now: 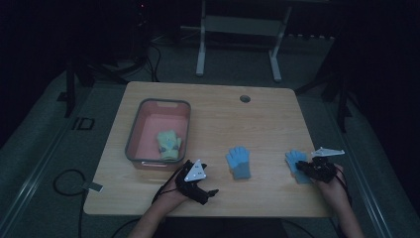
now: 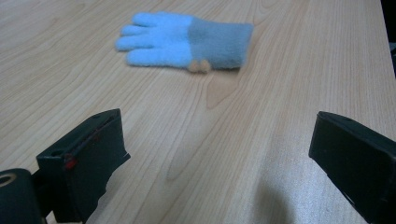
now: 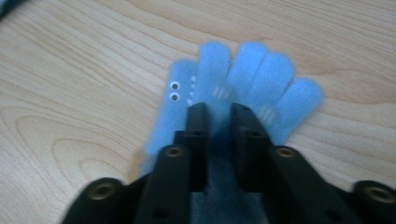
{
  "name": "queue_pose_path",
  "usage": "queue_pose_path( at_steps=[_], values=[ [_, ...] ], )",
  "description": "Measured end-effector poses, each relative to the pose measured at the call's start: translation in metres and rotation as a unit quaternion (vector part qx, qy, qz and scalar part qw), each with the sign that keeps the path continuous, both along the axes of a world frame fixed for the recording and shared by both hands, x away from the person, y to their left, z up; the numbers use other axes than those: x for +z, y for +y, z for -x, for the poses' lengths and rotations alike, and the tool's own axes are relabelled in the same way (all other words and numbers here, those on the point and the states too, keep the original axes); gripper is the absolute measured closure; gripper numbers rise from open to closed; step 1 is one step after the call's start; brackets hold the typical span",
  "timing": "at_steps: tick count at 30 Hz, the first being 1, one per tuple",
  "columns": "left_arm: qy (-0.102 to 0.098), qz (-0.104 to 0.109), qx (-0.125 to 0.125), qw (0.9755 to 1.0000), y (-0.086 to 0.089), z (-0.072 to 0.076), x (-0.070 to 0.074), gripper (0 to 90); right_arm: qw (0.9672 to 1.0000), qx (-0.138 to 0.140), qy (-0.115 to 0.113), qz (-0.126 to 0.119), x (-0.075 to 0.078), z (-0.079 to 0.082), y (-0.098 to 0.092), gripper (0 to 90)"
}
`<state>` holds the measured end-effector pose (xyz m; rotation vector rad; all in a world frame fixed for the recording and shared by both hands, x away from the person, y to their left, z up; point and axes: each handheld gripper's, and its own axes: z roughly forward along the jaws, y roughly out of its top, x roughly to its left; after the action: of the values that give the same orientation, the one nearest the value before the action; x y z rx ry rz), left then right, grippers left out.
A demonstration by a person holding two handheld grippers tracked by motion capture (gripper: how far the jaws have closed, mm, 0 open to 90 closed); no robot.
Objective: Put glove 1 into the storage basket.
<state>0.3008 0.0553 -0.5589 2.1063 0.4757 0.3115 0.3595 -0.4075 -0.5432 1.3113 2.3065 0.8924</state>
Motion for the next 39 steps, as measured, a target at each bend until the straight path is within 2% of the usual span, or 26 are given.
queue_pose_path(
  at_steps=[3, 4, 9, 14, 16, 17, 18, 19, 20, 21, 22, 23, 24, 25, 26, 27, 28, 31, 32, 33, 34, 39],
  values=[
    [0.0, -0.001, 0.0, 1.0, 0.0, 0.0, 0.0, 3.5, 1.0, -0.005, 0.003, -0.002, 0.0, 0.0, 0.001, 83.3],
    [-0.001, -0.002, -0.001, 1.0, -0.001, 0.0, 0.0, 3.5, 0.9998, -0.016, 0.01, -0.006, 0.002, -0.001, 0.002, 84.5],
    [-0.001, -0.003, -0.001, 1.0, -0.001, 0.0, 0.0, 3.5, 0.9995, -0.032, 0.005, -0.005, 0.009, 0.001, 0.009, 85.5],
    [-0.002, -0.001, -0.002, 1.0, 0.0, 0.0, 0.0, 3.5, 0.9983, -0.052, -0.014, -0.023, 0.036, 0.004, 0.032, 85.7],
    [-0.001, 0.003, -0.003, 1.0, 0.0, 0.0, 0.0, 3.5, 0.9982, -0.044, -0.02, -0.034, 0.045, 0.005, 0.042, 85.6],
    [-0.001, 0.003, -0.003, 1.0, 0.0, 0.0, 0.0, 3.5, 0.9982, -0.044, -0.02, -0.034, 0.045, 0.005, 0.042, 85.6],
    [0.0, 0.002, -0.002, 1.0, 0.0, 0.0, 0.0, 3.5, 0.9979, -0.028, -0.03, -0.051, 0.054, 0.006, 0.054, 85.6],
    [0.0, 0.002, -0.002, 1.0, 0.0, 0.0, 0.0, 3.5, 0.9979, -0.028, -0.03, -0.051, 0.054, 0.006, 0.054, 85.6],
    [-0.003, -0.001, -0.003, 1.0, 0.0, 0.001, 0.0, 3.5, 0.9977, -0.023, -0.04, -0.049, 0.063, 0.007, 0.066, 85.6],
    [-0.003, -0.001, -0.003, 1.0, 0.0, 0.001, 0.0, 3.5, 0.9977, -0.023, -0.04, -0.049, 0.063, 0.007, 0.066, 85.6],
    [-0.005, -0.003, -0.003, 1.0, -0.001, 0.001, 0.0, 3.5, 0.9979, -0.018, -0.046, -0.042, 0.068, 0.008, 0.08, 85.6],
    [-0.005, -0.003, -0.003, 1.0, -0.001, 0.001, 0.0, 3.5, 0.9979, -0.018, -0.046, -0.042, 0.068, 0.008, 0.08, 85.6],
    [-0.006, -0.003, -0.003, 1.0, -0.001, 0.001, 0.0, 3.5, 0.9982, -0.019, -0.05, -0.026, 0.07, 0.01, 0.096, 85.6],
    [-0.006, -0.003, -0.003, 1.0, -0.001, 0.001, 0.0, 3.5, 0.9982, -0.019, -0.05, -0.026, 0.07, 0.01, 0.096, 85.6],
    [-0.006, -0.002, -0.004, 1.0, -0.001, 0.002, 0.0, 3.5, 0.9985, -0.022, -0.047, -0.017, 0.068, 0.009, 0.106, 85.6],
    [-0.006, -0.002, -0.004, 1.0, -0.001, 0.002, 0.0, 3.5, 0.9985, -0.022, -0.047, -0.017, 0.068, 0.009, 0.106, 85.6],
    [-0.006, -0.002, -0.004, 1.0, -0.001, 0.002, 0.0, 3.4, 0.9987, -0.029, -0.039, -0.016, 0.063, 0.008, 0.117, 85.6],
    [-0.006, -0.002, -0.004, 1.0, -0.001, 0.002, 0.0, 3.4, 0.9983, -0.035, -0.041, -0.022, 0.058, 0.009, 0.123, 85.6],
    [-0.006, -0.002, -0.004, 1.0, -0.001, 0.002, 0.0, 3.5, 0.998, -0.044, -0.037, -0.028, 0.052, 0.01, 0.13, 85.5],
    [-0.006, -0.002, -0.004, 1.0, -0.001, 0.002, 0.0, 3.5, 0.998, -0.044, -0.037, -0.028, 0.052, 0.01, 0.13, 85.5],
    [-0.005, -0.001, -0.003, 1.0, -0.001, 0.001, 0.0, 3.4, 0.9976, -0.055, -0.038, -0.02, 0.044, 0.011, 0.137, 85.5],
    [-0.007, -0.001, -0.004, 1.0, -0.001, 0.002, 0.0, 3.5, 0.9964, -0.079, -0.028, -0.014, 0.03, 0.01, 0.139, 85.4]
  ],
)
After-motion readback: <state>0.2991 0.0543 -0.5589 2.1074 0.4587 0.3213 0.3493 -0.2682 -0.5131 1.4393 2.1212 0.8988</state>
